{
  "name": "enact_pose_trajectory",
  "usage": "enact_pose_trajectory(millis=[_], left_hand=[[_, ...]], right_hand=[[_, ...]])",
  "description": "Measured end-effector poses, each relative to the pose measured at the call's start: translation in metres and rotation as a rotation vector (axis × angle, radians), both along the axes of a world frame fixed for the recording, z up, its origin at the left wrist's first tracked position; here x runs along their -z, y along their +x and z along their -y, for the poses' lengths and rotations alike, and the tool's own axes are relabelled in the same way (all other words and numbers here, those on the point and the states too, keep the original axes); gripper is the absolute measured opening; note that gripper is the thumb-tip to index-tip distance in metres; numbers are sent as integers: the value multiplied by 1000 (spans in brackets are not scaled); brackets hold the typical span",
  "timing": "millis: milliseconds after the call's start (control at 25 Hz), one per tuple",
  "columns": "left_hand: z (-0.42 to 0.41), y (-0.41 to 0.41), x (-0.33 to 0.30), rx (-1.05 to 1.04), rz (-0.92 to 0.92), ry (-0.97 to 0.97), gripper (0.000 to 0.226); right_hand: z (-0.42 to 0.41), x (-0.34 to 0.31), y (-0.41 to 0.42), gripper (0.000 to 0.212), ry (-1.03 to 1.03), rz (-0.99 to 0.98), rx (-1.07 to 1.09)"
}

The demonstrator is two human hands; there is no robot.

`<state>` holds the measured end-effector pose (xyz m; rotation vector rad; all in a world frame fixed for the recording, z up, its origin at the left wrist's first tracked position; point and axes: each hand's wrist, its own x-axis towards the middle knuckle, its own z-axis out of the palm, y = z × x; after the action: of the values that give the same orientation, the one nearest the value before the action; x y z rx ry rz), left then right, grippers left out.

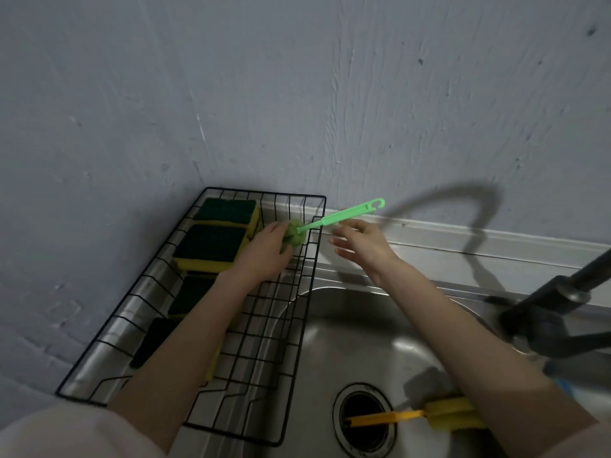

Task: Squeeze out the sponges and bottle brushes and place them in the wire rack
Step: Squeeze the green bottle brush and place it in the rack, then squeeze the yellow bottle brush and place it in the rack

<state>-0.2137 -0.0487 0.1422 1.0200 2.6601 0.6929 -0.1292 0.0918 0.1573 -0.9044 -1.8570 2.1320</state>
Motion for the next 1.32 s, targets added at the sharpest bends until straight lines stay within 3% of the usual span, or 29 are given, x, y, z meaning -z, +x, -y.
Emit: enact_pose_trajectory(millis=[120, 320, 520, 760, 1040, 1320], left_hand=[[3, 14, -17, 39, -24, 1, 47], [0, 55, -58, 88, -85, 41, 33], [-17, 108, -63, 136, -115, 103, 33], [-40, 160, -1, 283, 74, -8, 31], [-52, 197, 97, 281, 358, -238, 41], [-70, 209, 157, 385, 413, -390, 48]], right_hand=[[1, -8, 19, 35, 43, 53, -11], [-1, -26, 65, 35, 289, 99, -37], [-9, -21, 114, 32, 505, 173, -97], [-29, 25, 165, 33, 629, 343, -199], [-50, 97, 197, 55, 769, 718, -517], [-58, 143, 204, 50, 920, 942, -758]])
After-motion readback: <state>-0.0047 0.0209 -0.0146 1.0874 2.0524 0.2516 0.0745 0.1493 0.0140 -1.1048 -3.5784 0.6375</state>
